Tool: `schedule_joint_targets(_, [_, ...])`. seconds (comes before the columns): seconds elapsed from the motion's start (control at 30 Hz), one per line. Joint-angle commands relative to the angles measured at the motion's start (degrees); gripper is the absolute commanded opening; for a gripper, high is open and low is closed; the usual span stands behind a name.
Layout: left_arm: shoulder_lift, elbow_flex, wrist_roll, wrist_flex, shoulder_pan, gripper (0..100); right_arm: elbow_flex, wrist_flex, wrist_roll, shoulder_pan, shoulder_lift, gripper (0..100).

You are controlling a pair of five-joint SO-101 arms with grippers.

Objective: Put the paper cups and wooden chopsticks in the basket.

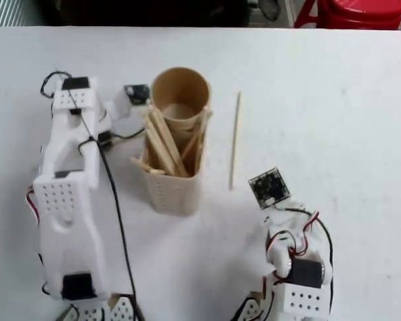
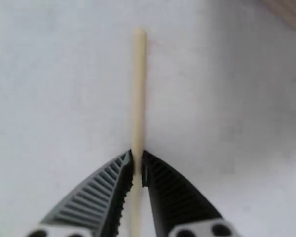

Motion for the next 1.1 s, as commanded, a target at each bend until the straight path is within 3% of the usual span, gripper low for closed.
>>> schedule_joint_targets(0.0, [-5.85, -7.38, 1.32, 9.67, -2.86, 2, 0.53, -0.13, 0.53, 0.04, -0.40, 3.5])
schedule_joint_targets(0.33, [-25.89, -12.66, 21.19, 11.43, -7.16, 2, 0.53, -0.04, 0.53, 0.04, -0.40, 3.5])
schedule_joint_targets(0.5, [-40.13, -13.10, 33.49, 11.43, -5.14, 2, 0.53, -0.13, 0.53, 0.04, -0.40, 3.5])
schedule_joint_targets(0.7, [-59.03, -12.92, 47.21, 9.05, 8.13, 2, 0.53, -0.04, 0.53, 0.04, -0.40, 3.5])
schedule_joint_targets(0.83, [-66.77, -13.10, 58.99, 1.58, 19.03, 2, 0.53, -0.04, 0.53, 0.04, -0.40, 3.5])
schedule_joint_targets(0.93, [-68.79, -12.57, 64.79, -5.10, 24.75, 2, 0.53, -0.04, 0.53, 0.04, -0.40, 3.5])
schedule_joint_targets(1.07, [-66.33, -10.73, 70.24, -6.42, 31.34, 2, 0.53, -0.04, 0.53, 0.04, -0.40, 3.5])
